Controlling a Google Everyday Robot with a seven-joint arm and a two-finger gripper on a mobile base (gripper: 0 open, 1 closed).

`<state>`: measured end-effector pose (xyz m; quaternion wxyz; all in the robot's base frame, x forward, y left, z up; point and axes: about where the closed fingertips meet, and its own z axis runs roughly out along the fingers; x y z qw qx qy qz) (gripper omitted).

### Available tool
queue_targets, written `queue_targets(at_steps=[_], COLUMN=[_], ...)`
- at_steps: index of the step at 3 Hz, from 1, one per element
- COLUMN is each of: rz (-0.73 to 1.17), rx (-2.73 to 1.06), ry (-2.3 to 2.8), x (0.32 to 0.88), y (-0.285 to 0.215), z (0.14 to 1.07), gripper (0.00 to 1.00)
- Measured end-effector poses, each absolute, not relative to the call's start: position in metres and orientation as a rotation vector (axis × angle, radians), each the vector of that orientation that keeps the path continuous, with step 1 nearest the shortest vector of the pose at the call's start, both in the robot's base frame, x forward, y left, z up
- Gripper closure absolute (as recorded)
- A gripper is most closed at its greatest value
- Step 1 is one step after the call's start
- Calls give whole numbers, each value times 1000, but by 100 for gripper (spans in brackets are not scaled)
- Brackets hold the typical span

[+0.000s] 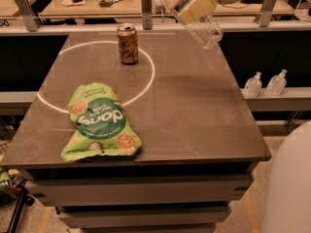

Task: Place water bottle upright

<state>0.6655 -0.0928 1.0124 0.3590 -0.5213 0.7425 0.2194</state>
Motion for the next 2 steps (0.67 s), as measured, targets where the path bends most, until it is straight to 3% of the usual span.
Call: queue_targets(at_steps=[1,2], rz=[741,780], rx=[-1298,-1298], ry=[1720,1690], x=[660,657], y=[-86,-78], z=[1034,1038], gripper=[100,100])
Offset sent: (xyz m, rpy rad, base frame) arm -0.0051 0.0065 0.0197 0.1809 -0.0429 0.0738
